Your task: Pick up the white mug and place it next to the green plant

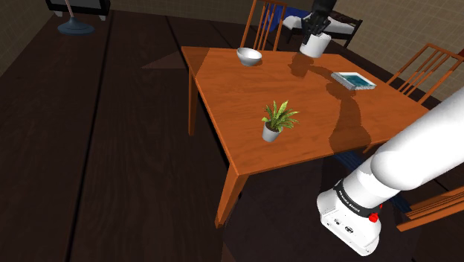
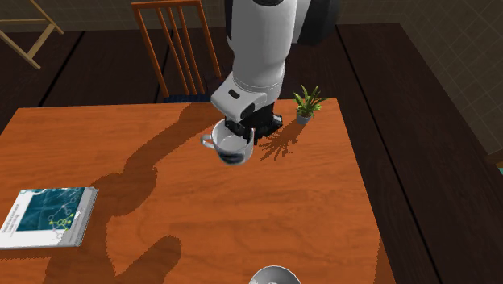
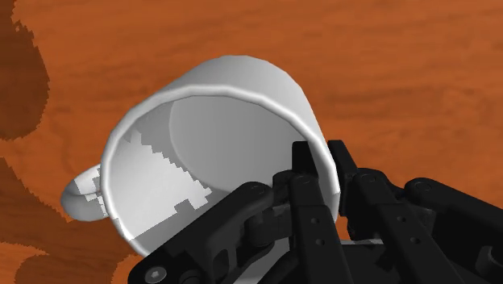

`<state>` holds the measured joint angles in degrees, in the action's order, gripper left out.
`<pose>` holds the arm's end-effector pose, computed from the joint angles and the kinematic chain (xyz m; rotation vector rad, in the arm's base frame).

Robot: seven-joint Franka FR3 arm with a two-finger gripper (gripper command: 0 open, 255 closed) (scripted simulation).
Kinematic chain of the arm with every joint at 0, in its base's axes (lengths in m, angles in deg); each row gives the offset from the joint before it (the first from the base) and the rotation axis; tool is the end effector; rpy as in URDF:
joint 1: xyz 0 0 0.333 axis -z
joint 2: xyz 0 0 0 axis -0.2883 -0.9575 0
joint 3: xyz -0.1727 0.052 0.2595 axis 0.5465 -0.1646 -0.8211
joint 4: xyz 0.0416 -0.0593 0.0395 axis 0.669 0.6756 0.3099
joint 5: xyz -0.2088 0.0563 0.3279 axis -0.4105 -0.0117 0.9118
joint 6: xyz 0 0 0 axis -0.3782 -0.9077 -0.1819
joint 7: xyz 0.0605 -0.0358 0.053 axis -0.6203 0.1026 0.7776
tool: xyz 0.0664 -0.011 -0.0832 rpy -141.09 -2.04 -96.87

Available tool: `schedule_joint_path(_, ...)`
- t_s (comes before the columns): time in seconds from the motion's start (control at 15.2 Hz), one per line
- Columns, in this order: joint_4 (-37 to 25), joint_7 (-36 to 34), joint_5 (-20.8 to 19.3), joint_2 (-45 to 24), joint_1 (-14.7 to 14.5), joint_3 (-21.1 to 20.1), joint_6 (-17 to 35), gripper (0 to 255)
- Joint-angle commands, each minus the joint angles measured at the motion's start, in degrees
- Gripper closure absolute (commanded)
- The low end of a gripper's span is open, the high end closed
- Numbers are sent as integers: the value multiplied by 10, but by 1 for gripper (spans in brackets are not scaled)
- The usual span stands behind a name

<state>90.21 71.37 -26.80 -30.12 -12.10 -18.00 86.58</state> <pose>0.5082 -0.1916 0.5701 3.0482 -0.4640 0.0615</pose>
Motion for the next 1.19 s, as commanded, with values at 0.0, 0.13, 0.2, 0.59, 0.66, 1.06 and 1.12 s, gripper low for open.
schedule_joint_path(0.0,41,-29,-10,40,-11,-15,1,255)
schedule_joint_path(0.13,76,-55,-16,73,-19,-30,1,255)
schedule_joint_path(0.2,92,-67,-18,88,-23,-38,1,255)
schedule_joint_path(0.59,174,-143,-17,174,-46,-89,-9,255)
schedule_joint_path(0.66,185,-155,-15,186,-50,-99,-11,255)
schedule_joint_path(1.06,234,-168,-14,198,-53,-106,25,255)
schedule_joint_path(1.12,241,-169,-15,198,-53,-106,33,255)
